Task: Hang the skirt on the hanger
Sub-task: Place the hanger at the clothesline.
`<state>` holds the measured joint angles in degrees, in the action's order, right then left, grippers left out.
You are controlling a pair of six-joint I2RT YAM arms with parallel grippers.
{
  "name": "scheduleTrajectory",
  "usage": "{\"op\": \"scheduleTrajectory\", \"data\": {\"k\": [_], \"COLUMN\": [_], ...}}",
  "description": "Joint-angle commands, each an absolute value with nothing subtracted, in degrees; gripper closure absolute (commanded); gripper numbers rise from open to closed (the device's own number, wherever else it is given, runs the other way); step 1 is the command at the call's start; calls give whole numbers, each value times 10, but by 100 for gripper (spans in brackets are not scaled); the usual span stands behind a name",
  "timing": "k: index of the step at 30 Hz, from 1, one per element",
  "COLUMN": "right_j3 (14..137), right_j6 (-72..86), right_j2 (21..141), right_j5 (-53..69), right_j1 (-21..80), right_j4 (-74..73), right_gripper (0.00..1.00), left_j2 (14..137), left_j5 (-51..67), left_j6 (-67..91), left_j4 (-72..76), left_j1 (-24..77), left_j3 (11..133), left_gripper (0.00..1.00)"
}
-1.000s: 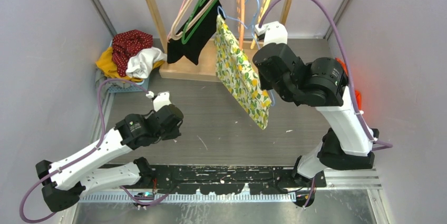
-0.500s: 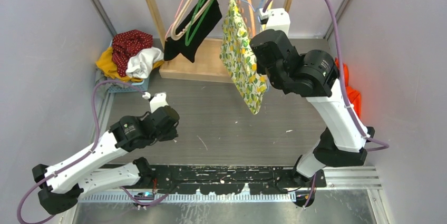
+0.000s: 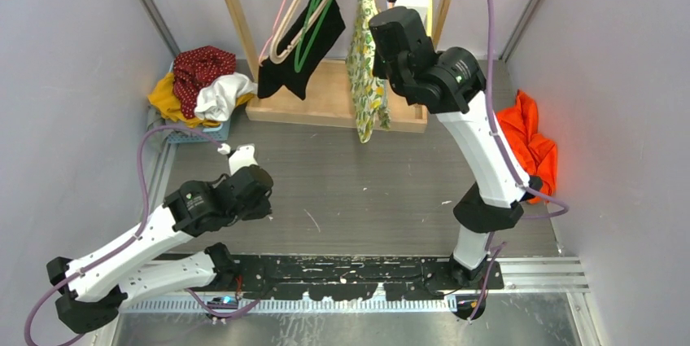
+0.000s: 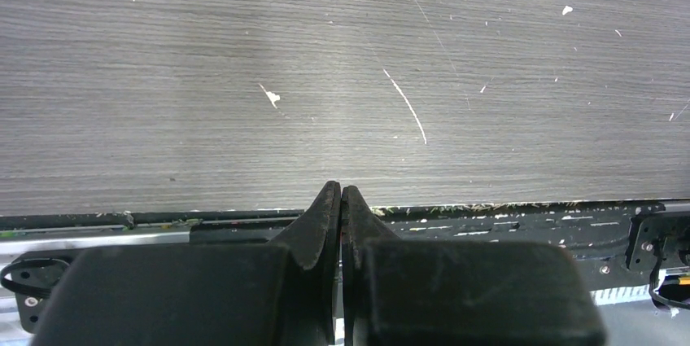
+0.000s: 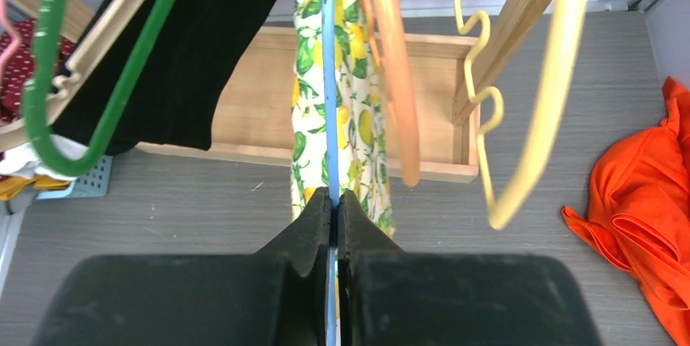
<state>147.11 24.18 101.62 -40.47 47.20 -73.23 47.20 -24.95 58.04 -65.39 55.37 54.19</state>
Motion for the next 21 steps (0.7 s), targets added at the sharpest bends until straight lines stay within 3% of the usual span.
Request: {"op": "scheduleTrajectory", "data": {"k": [1,8,21], "right_j3": [1461,1429,1446], "right_j6": [251,230,137], "right_j2": [979,928,975], "right_j5": [-411,-426,-296], "right_j1": [447,421,422], "right_j4": [-660,-648,-560], "right_gripper": [99,99,99], "left_j2": [455,461,468], "left_j5": [-253,-250,-258], "left_j6": [578,575,580], "left_j4": [-671,-661,-675], "left_j1": [550,550,551], "left_j3": [562,558,570], "left_gripper": [99,99,100]}}
